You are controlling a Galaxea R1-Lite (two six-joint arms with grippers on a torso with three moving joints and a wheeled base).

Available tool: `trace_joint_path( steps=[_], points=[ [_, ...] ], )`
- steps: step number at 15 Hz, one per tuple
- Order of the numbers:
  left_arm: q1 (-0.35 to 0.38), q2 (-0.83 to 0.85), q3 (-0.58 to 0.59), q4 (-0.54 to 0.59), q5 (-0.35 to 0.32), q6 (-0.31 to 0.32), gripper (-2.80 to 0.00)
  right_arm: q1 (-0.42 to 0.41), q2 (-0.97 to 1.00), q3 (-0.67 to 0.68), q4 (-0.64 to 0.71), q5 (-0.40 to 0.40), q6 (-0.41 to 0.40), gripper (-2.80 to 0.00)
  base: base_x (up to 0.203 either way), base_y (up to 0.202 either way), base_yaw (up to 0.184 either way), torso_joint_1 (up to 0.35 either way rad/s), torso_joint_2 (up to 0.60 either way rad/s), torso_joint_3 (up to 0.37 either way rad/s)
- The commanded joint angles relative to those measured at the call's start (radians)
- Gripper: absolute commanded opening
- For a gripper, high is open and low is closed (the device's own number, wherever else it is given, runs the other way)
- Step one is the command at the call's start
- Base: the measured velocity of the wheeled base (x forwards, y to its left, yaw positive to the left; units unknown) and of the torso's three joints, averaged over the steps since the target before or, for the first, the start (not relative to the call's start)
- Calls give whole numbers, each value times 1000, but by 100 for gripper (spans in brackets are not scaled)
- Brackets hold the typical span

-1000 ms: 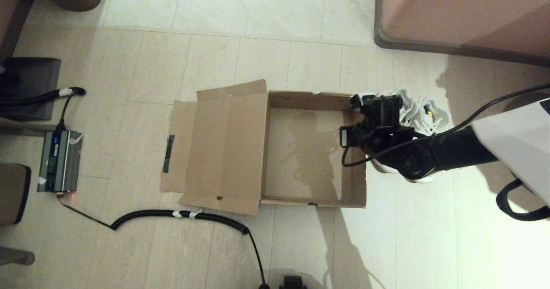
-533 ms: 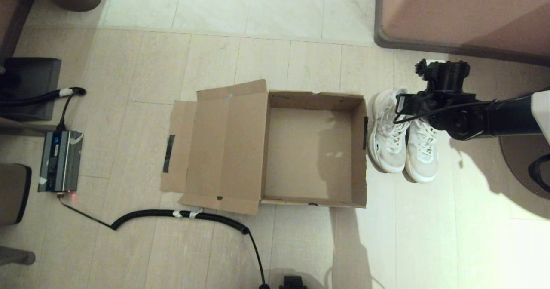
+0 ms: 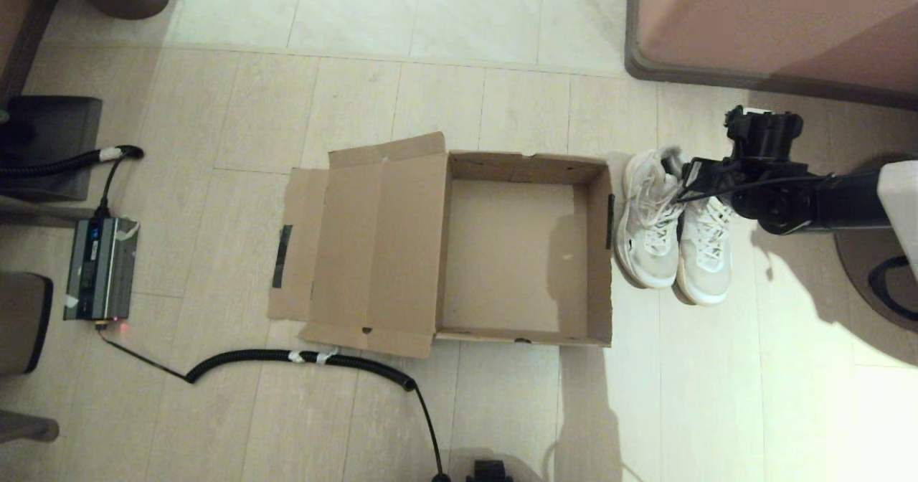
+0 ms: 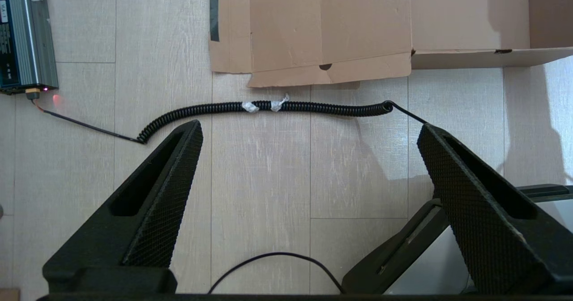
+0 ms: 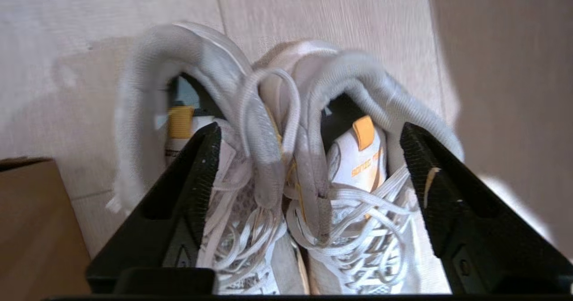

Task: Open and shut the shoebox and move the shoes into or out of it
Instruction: Put the shoes into the shoe box

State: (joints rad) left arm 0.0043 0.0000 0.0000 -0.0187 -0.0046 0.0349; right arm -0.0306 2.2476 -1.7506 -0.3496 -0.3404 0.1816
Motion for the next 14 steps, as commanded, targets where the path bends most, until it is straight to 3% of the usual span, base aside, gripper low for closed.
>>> trace_joint_path(
  steps=[1, 4, 9, 10, 14],
  points=[
    [0, 2, 8, 0, 0, 0, 0, 0, 36, -6, -2, -1, 9, 0, 0, 0, 0, 0, 0, 0],
    [0, 2, 8, 0, 0, 0, 0, -2, 74, -8, -4, 5, 21, 0, 0, 0, 0, 0, 0, 0],
    [0, 2, 8, 0, 0, 0, 0, 3, 156, -57, -72, 91, 20, 0, 0, 0, 0, 0, 0, 0],
    [0, 2, 8, -1, 0, 0, 0, 2, 182, -88, -88, 92, 20, -280, 0, 0, 0, 0, 0, 0],
    [0, 2, 8, 0, 0, 0, 0, 0, 240, -173, -114, 92, 17, -280, 0, 0, 0, 0, 0, 0]
  ],
)
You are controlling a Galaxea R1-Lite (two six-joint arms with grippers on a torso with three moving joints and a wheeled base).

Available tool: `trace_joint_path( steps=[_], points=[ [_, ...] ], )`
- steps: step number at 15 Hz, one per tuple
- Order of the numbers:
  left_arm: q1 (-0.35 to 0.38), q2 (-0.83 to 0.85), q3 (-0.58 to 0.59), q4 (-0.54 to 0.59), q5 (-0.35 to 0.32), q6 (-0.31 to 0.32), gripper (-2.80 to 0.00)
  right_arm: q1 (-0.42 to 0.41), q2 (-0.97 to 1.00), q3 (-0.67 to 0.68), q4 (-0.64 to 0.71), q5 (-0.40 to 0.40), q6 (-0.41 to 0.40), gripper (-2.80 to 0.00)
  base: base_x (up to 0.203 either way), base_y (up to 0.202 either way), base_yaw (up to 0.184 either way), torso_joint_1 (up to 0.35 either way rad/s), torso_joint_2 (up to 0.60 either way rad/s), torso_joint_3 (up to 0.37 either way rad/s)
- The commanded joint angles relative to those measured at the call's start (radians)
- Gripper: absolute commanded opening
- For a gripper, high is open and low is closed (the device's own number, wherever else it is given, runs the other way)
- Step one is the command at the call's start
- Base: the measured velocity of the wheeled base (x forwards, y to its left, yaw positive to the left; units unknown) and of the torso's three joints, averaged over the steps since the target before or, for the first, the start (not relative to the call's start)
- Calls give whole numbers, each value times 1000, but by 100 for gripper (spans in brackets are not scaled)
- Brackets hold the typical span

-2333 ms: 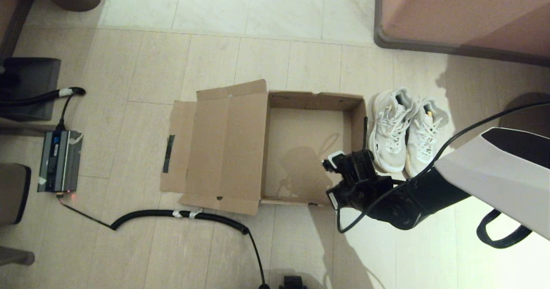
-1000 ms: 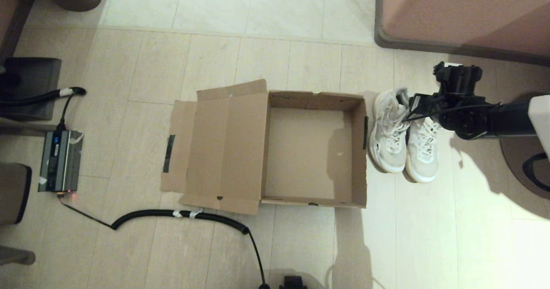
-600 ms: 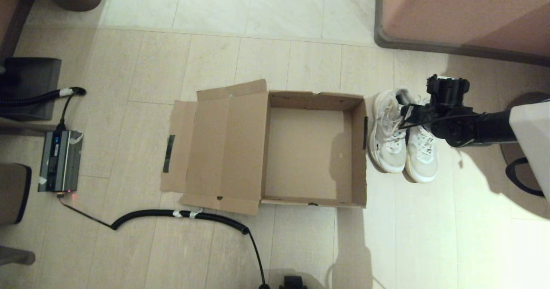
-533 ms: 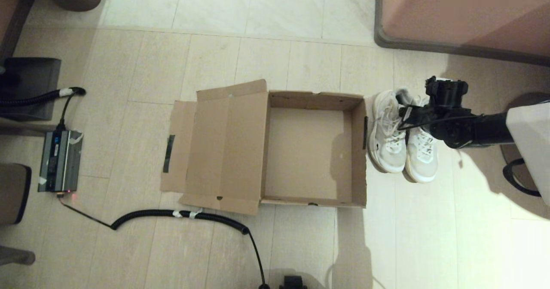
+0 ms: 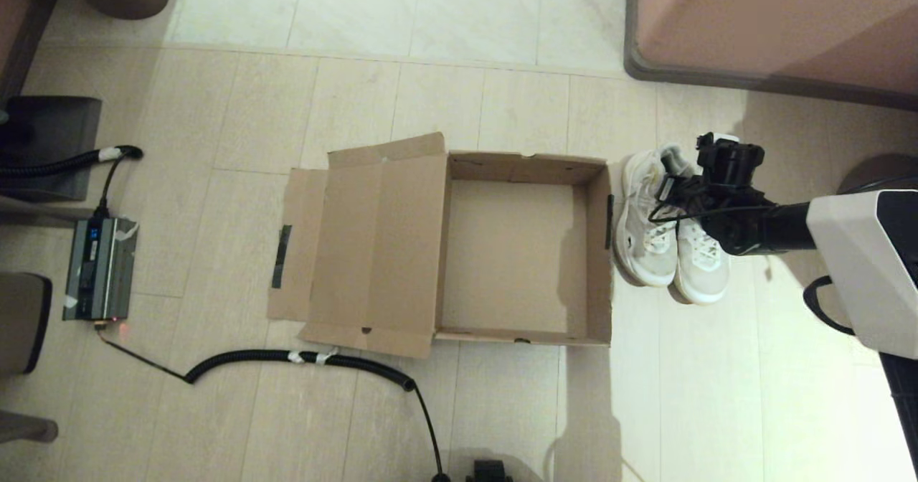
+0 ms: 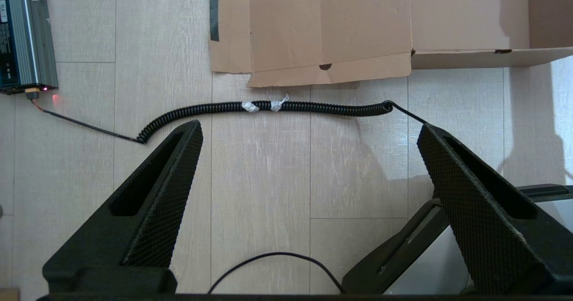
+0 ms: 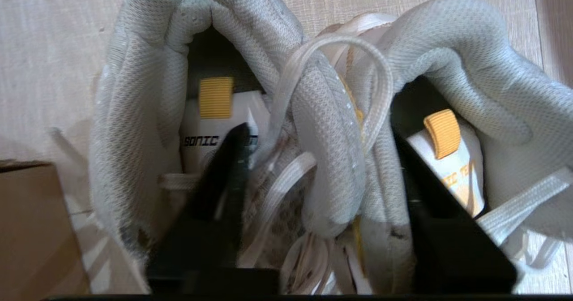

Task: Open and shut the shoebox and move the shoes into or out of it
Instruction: Put the shoes into the shoe box

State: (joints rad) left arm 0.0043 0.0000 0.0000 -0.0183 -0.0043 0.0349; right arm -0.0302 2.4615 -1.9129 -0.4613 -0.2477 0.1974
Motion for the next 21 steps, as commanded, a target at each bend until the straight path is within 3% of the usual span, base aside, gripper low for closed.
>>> trace_joint_path(
  steps=[1, 8, 16, 21],
  points=[
    [0, 2, 8, 0, 0, -1, 0, 0, 29, -11, -2, -1, 0, -280, 0, 0, 0, 0, 0, 0],
    [0, 2, 8, 0, 1, 0, 0, -4, -63, 24, 24, -8, -5, -280, 0, 0, 0, 0, 0, 0],
    [0, 2, 8, -1, 0, 0, 0, -4, -389, 130, 223, -4, -4, -280, 0, 0, 0, 0, 0, 0],
    [0, 2, 8, -2, 1, 0, 0, 18, -566, 127, 344, 2, -6, -280, 0, 0, 0, 0, 0, 0]
  ],
)
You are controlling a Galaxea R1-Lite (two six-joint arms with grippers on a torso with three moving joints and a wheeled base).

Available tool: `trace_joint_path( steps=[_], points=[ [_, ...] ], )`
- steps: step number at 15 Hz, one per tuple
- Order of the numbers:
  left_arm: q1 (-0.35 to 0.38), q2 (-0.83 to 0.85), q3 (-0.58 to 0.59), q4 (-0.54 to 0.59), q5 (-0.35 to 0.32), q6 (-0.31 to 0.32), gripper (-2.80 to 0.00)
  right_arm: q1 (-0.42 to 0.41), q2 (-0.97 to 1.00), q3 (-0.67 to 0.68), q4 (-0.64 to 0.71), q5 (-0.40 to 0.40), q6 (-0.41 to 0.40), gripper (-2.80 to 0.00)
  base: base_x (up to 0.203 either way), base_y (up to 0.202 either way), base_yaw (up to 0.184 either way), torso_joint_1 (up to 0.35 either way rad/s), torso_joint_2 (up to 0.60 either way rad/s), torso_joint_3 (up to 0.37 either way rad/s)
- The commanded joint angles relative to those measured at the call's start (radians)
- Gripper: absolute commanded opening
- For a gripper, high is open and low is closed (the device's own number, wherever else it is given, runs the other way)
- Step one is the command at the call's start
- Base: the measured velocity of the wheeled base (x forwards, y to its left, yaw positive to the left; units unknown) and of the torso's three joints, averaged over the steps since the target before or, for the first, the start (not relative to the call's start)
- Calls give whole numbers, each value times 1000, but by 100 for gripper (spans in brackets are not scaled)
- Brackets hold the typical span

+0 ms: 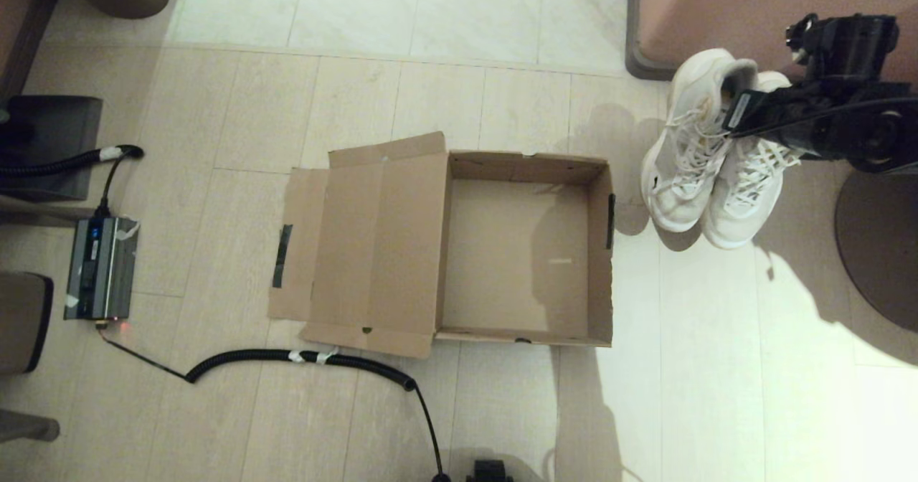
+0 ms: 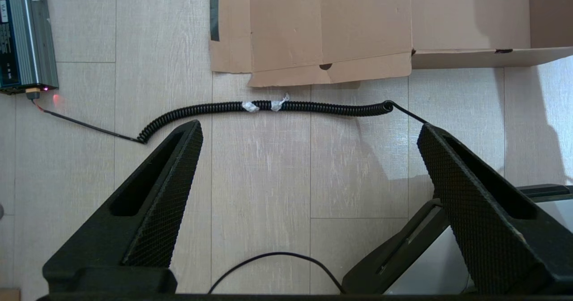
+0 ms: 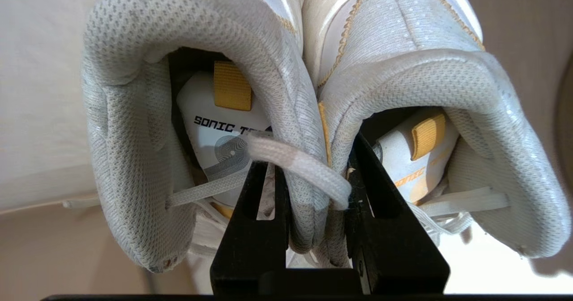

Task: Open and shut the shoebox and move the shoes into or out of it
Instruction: Put the shoes into the shoe box

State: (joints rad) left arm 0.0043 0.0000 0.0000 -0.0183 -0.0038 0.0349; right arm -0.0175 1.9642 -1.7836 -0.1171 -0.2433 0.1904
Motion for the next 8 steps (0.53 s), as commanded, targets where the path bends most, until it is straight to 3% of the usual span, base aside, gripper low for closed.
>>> trace_joint_path(
  steps=[1, 5, 8],
  points=[
    [0, 2, 8, -1, -1, 0, 0, 24, -104, -14, 57, 2, 1, -280, 0, 0, 0, 0, 0, 0],
    [0, 2, 8, -1, -1, -1, 0, 118, -165, -109, 229, 6, 21, -280, 0, 0, 0, 0, 0, 0],
    [0, 2, 8, -1, -1, 0, 0, 216, -184, -154, 352, 5, 84, -280, 0, 0, 0, 0, 0, 0]
  ],
)
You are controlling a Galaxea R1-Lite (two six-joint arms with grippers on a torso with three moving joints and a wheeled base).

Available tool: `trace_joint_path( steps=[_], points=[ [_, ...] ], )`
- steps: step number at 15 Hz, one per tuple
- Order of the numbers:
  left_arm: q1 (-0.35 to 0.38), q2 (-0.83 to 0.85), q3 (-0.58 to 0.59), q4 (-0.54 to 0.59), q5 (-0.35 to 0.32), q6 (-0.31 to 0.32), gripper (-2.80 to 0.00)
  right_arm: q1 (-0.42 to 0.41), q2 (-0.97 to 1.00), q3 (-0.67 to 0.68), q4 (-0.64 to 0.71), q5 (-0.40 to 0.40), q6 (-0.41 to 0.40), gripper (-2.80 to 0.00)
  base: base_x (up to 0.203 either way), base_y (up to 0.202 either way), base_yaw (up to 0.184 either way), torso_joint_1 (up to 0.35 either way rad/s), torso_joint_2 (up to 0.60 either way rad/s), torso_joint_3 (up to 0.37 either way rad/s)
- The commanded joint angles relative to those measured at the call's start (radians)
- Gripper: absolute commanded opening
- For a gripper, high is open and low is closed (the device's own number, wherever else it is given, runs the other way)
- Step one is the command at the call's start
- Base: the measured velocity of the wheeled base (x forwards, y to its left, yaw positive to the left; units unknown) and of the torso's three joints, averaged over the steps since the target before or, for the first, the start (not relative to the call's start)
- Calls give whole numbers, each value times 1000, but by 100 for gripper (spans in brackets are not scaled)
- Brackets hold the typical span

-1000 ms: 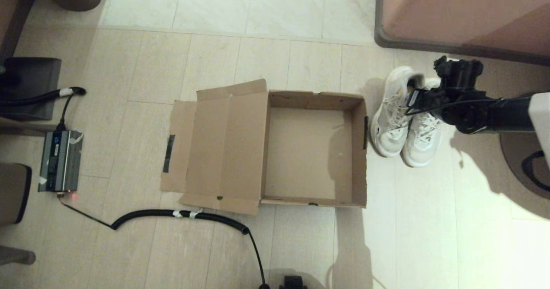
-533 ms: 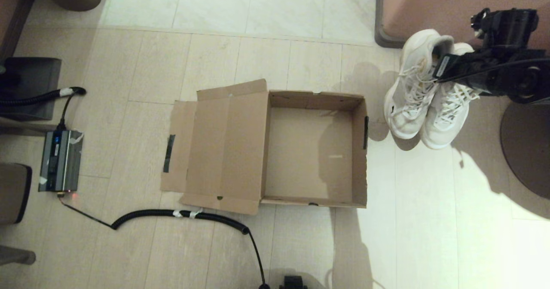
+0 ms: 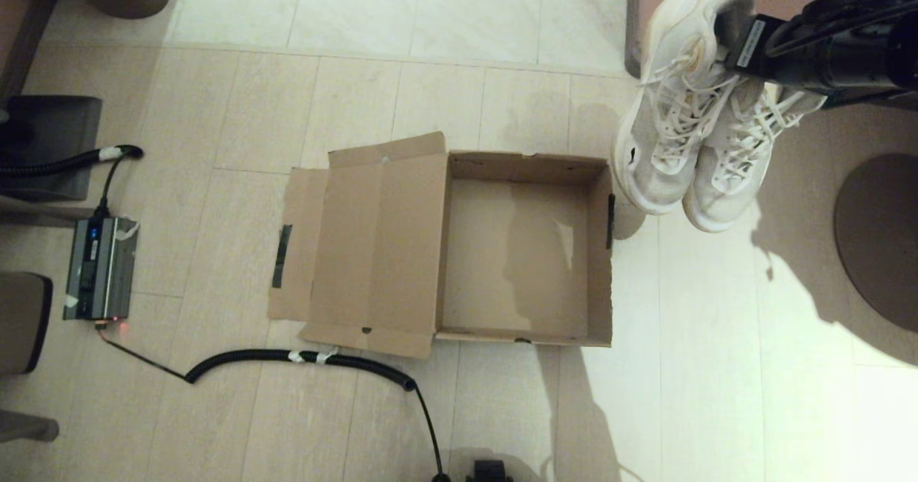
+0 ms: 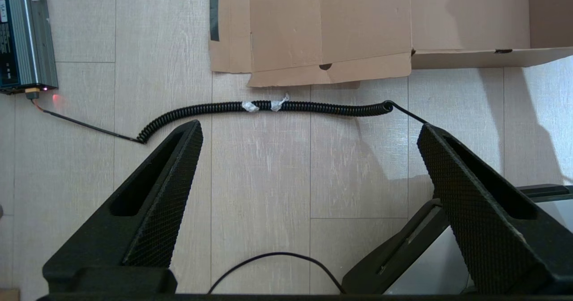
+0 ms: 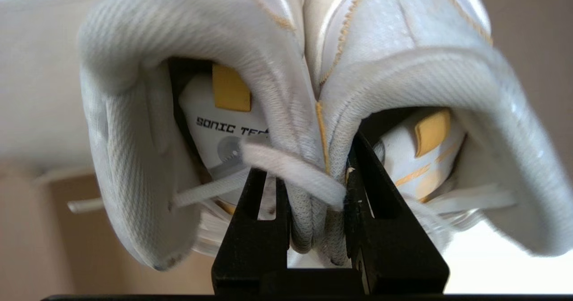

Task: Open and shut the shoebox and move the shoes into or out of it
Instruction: Put the shoes into the shoe box

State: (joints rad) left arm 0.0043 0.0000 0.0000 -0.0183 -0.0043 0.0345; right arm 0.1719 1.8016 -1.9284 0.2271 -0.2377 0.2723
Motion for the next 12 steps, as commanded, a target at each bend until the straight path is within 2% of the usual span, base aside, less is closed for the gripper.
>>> trace_joint_path(
  steps=[1, 4, 8, 10, 12],
  points=[
    [0, 2, 8, -2, 0, -1, 0, 56, -27, -9, 36, -3, 32, -280, 0, 0, 0, 0, 0, 0],
    [0, 2, 8, -2, 1, 1, 0, 137, -40, -9, 126, -5, 135, -280, 0, 0, 0, 0, 0, 0],
    [0, 2, 8, 0, 0, 1, 0, 240, -36, -8, 219, -6, 319, -280, 0, 0, 0, 0, 0, 0],
    [0, 2, 8, 0, 1, 1, 0, 272, -27, 14, 242, -6, 376, -280, 0, 0, 0, 0, 0, 0],
    [0, 2, 8, -2, 0, 1, 0, 289, -12, 38, 242, -5, 395, -280, 0, 0, 0, 0, 0, 0]
  ],
)
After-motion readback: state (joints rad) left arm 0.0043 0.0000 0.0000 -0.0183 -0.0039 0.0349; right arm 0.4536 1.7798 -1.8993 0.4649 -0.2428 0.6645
